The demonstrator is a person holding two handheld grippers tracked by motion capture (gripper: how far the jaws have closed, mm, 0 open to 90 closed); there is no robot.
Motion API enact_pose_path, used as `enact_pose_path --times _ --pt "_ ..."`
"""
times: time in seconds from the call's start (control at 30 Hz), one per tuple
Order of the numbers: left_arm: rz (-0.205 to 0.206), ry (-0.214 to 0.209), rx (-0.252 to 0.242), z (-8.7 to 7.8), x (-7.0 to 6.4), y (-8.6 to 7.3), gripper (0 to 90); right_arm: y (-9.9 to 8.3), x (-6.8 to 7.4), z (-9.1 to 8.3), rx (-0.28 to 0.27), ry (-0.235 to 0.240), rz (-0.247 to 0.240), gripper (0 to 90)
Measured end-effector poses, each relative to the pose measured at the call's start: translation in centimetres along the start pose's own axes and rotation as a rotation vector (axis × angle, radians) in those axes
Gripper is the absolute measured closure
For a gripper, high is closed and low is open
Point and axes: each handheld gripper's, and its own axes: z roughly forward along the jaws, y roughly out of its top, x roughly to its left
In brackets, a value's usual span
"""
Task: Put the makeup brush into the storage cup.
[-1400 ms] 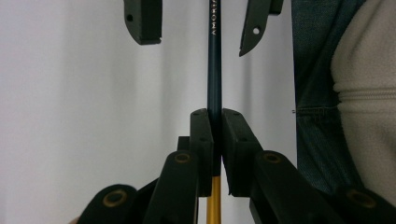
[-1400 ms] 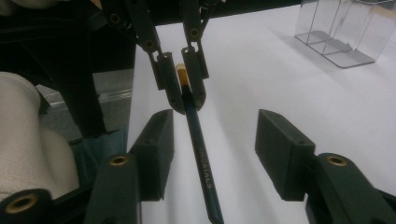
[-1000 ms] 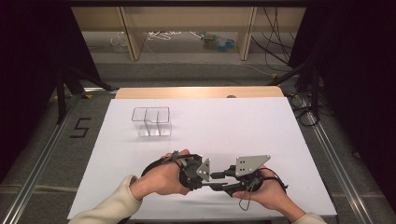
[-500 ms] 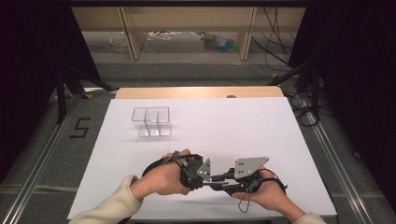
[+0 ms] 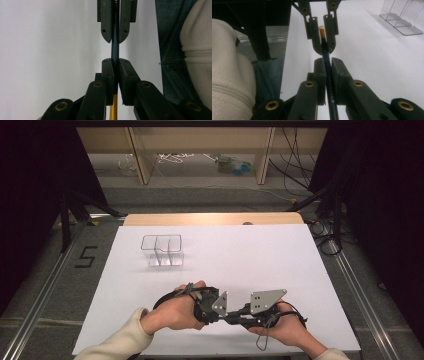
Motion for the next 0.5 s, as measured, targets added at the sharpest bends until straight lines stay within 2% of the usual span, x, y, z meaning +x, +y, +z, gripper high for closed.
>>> enact_pose_path --times 0.1,0.27,0.33,0.37,0.4,0.43,0.47,0.5 --pt "0.014 0.002 -0.012 0.0 0.0 0.0 82.5 0.1 0.1 -0.1 0.016 0.004 -0.003 84.3" --pt "0.019 0.032 -0.05 -0.3 0.3 -0.2 79.9 0.3 0.1 -0.5 0.013 -0.034 -0.01 84.4" --pt "0.015 0.058 -0.081 -0.8 0.4 -0.4 73.7 0.2 0.0 -0.6 0.02 -0.061 -0.012 84.5" --pt "0.015 0.058 -0.081 -0.8 0.4 -0.4 68.7 0.2 -0.1 -0.7 0.024 -0.067 -0.008 84.5" --pt "0.035 0.103 -0.124 -1.5 0.6 -0.9 63.1 0.1 -0.2 -0.8 0.03 -0.077 -0.008 84.5" --pt "0.021 0.123 -0.151 -1.8 0.7 -1.2 57.3 0.0 -0.3 -0.9 0.036 -0.086 -0.008 84.5" --pt "0.021 0.123 -0.151 -1.8 0.7 -1.2 52.1 0.0 -0.3 -1.1 0.042 -0.091 -0.004 84.5" --pt "0.039 0.147 -0.169 -2.1 0.8 -1.4 43.0 -0.1 -0.4 -1.2 0.037 -0.1 0.003 84.5"
